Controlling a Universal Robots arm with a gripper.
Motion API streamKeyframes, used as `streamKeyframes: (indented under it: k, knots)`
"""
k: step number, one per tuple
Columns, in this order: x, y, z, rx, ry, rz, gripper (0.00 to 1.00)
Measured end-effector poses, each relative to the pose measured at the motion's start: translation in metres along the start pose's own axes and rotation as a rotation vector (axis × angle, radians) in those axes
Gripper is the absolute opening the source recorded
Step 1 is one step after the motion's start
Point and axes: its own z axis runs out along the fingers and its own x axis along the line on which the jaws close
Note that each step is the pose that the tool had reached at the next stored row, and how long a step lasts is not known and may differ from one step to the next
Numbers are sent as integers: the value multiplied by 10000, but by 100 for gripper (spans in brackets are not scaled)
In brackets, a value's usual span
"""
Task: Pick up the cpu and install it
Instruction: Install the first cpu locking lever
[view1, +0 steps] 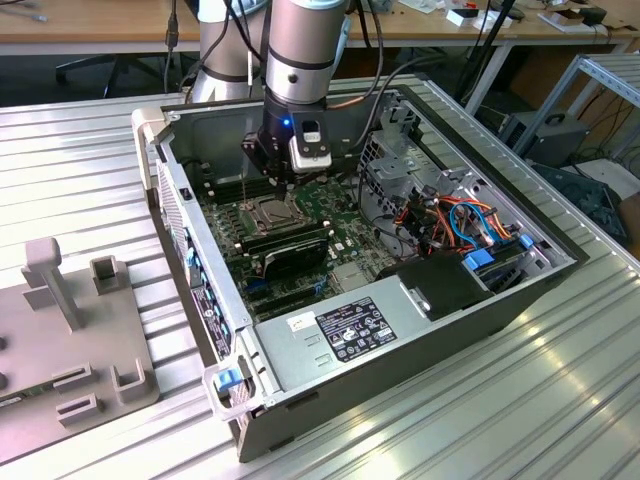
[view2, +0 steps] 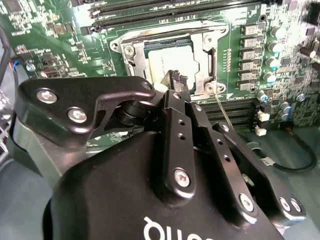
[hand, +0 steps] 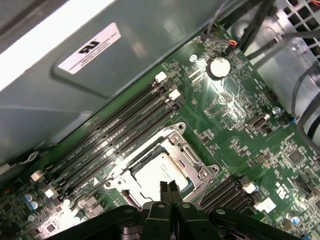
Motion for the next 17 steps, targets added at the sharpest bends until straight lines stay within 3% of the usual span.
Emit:
streamKeyframes:
  k: [17]
  knots:
    - [0, 0, 0, -64, 9, -2441, 11]
